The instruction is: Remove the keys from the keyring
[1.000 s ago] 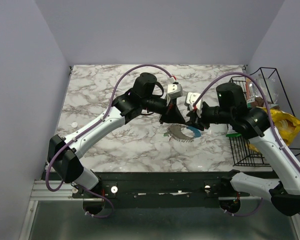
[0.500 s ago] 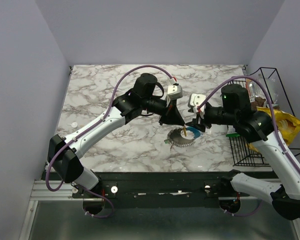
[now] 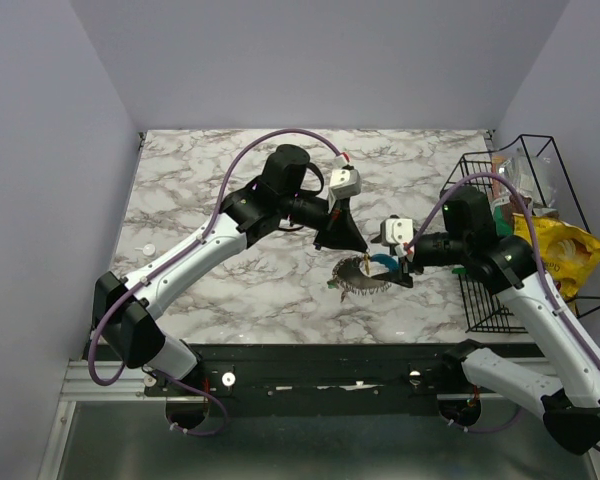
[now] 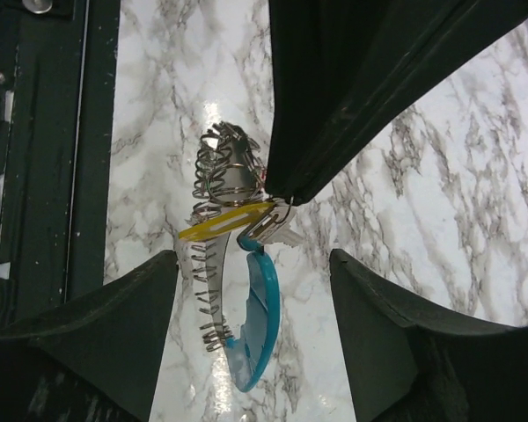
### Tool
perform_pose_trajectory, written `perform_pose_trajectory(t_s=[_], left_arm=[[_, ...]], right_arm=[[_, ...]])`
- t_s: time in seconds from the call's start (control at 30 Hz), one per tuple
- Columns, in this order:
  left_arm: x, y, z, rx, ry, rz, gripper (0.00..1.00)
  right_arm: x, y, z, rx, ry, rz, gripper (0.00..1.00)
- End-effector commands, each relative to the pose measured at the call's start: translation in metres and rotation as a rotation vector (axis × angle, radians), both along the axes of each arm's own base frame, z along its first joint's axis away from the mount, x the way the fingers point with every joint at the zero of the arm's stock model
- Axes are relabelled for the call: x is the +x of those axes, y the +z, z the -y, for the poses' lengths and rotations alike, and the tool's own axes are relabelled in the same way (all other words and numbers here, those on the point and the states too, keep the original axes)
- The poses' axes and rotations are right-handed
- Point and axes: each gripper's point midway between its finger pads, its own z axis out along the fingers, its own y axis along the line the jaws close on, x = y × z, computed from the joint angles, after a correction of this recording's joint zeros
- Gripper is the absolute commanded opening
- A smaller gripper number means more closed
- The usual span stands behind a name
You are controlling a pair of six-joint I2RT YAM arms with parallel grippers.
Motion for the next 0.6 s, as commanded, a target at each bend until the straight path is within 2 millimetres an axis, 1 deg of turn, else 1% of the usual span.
perform_pose_trajectory(t_s=[0.0, 0.07, 0.27, 0.4, 0.5, 0.53, 0.57], left_arm=[[-0.012, 0.022, -0.009, -0.051, -0.043, 0.019, 0.00], [-0.010, 0.022, -0.009, -0.051, -0.039, 0.019, 0.00], [-0.008, 0.019, -0.009, -0.048, -0.036, 0.005, 0.00], [-0.007, 0.020, -0.009, -0.051, -0.032, 0.004, 0.00], [-0.007, 0.021, -0.010, -0.052, -0.030, 0.005, 0.00], [-0.007, 0.021, -0.011, -0.053, -0.029, 0.005, 0.00], [-0.007, 0.020, -0.011, -0.053, -0.027, 0.003, 0.00]], right_arm=[[0.007, 0.004, -0.010, 0.052, 0.051, 0.087, 0.77], [0.011, 0.007, -0.011, 0.068, 0.044, 0.102, 0.76], [0.006, 0.021, -0.022, 0.146, 0.083, 0.100, 0.70], [0.008, 0.015, -0.026, 0.146, 0.096, 0.060, 0.64], [0.012, 0.010, -0.026, 0.133, 0.089, 0.055, 0.56], [0.012, 0.009, -0.027, 0.133, 0.091, 0.054, 0.51], [0.012, 0.009, -0.027, 0.134, 0.092, 0.053, 0.49]])
